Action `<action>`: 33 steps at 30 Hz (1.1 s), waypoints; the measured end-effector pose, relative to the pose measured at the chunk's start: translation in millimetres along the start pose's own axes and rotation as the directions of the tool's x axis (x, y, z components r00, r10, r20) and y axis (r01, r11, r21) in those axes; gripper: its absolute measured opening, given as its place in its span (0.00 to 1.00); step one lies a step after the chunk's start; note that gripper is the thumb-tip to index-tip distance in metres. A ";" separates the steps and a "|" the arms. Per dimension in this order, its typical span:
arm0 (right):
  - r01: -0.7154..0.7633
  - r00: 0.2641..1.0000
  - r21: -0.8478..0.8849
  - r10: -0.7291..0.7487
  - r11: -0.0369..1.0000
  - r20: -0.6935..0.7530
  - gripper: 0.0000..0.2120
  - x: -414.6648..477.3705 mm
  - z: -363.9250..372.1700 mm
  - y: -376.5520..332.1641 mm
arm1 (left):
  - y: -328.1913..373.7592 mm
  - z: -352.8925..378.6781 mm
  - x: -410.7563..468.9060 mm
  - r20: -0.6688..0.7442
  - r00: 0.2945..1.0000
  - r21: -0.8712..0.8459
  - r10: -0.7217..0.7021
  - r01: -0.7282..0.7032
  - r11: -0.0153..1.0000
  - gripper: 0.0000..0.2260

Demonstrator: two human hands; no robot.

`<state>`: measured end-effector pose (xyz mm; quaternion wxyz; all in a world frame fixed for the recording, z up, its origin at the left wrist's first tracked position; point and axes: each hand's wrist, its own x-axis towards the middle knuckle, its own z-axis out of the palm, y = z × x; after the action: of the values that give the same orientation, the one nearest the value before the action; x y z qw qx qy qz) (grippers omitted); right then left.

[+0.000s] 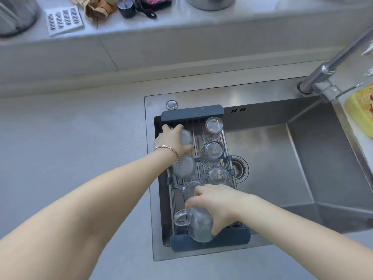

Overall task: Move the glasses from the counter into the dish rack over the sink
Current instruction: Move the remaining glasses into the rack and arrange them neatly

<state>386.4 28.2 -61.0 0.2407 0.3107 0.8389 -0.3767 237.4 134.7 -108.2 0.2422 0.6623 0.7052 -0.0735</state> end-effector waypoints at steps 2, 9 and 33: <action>-0.007 0.999 -0.022 0.006 1.000 -0.048 0.35 -2.5 5.7 -2.7 | 4.3 -2.1 2.0 0.004 0.999 -0.025 -0.039 0.039 0.999 0.30; -0.050 0.979 -0.070 0.035 0.996 -0.199 0.31 -13.1 19.9 -11.2 | 11.9 -7.1 -18.8 -0.162 0.980 0.052 0.118 -0.111 0.992 0.28; -0.138 0.953 -0.178 0.082 0.974 -0.290 0.30 -16.6 29.2 -33.8 | -36.7 15.7 -122.3 0.390 0.849 -0.254 0.356 -0.273 0.928 0.14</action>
<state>379.1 -18.0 -51.7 0.1692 0.3822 0.8788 -0.2301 206.2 14.1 -76.1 0.4619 0.7105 0.5194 -0.1095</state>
